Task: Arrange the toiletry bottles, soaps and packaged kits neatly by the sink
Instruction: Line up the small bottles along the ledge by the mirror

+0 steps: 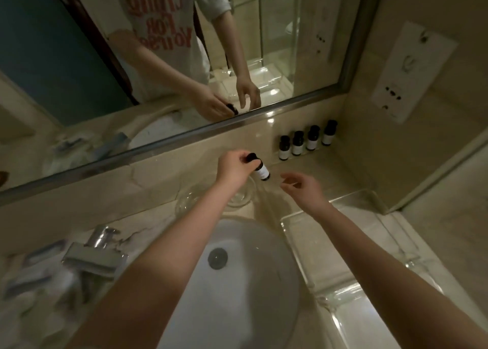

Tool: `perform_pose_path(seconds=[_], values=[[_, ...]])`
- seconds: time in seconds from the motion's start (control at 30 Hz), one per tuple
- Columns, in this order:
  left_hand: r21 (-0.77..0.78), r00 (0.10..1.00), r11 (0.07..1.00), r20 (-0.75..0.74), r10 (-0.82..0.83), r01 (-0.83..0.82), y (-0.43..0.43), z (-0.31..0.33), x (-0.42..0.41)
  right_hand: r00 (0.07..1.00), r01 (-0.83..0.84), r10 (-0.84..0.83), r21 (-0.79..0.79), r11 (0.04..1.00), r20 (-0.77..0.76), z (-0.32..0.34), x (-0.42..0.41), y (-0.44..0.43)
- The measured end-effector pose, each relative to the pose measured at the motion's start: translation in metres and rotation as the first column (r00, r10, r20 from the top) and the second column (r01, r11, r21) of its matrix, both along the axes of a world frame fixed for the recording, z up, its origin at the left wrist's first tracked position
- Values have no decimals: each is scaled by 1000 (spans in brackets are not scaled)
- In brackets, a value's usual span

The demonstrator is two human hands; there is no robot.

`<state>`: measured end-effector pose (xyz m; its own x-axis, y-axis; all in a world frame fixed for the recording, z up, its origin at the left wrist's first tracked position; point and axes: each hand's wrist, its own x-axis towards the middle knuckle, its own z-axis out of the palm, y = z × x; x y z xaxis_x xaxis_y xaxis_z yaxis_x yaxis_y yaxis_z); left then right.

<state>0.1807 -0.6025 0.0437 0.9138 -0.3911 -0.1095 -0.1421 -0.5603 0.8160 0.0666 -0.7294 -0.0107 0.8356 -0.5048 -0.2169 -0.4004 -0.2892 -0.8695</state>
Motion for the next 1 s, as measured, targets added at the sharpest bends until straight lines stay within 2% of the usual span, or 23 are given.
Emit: perform_pose_path(seconds=[0.1,0.2,0.3,0.37,0.43,0.57,0.7,0.87,1.0], values=[[105,996,994,75,-40,32,-21,-11,16,999,18,-21,-77,997,-40,-14,7,-17],[159,991,985,100,-88,71,-39,-21,28,999,-26,14,-291,956,-42,-24,10,-26],[195,988,976,95,-119,99,-53,-30,33,991,-130,93,-543,829,-95,-32,9,-32],[219,985,970,108,-133,107,-60,-36,35,977,-210,139,-641,738,-160,-38,9,-35],[225,980,969,148,-132,97,-64,-41,36,969,-248,162,-676,694,-189,-43,9,-37],[201,980,978,175,-93,57,-68,-48,32,975,-223,162,-712,666,-154,-47,8,-39],[151,995,989,94,-24,9,-68,-58,30,976,-219,161,-708,672,-148,-48,8,-39],[176,1000,984,-5,30,-29,-70,-68,31,969,-247,163,-695,675,-186,-47,9,-40],[176,997,982,-20,77,-72,-73,-75,31,968,-251,166,-688,681,-190,-47,9,-39]])
